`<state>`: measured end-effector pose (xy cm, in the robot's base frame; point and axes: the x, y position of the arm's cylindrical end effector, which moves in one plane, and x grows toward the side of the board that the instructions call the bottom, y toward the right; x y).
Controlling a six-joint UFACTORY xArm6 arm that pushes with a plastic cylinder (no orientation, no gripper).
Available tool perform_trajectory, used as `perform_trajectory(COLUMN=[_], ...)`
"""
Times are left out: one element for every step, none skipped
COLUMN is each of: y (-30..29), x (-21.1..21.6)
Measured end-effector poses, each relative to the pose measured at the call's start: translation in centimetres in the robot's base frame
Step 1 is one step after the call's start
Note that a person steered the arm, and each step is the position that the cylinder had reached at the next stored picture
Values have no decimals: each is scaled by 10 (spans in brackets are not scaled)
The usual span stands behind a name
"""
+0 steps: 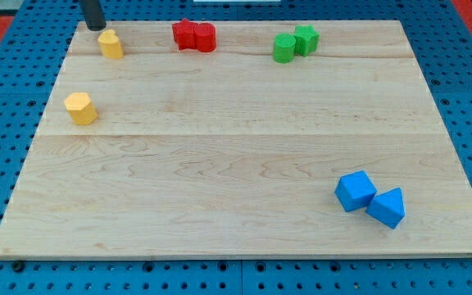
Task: Push the red blocks to the bottom left of the green circle
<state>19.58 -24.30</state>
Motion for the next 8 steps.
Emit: perform_trajectory(y=[0, 0, 1, 10, 58, 109, 143, 181], x=[-3, -4, -4, -4, -4, -3, 28, 70])
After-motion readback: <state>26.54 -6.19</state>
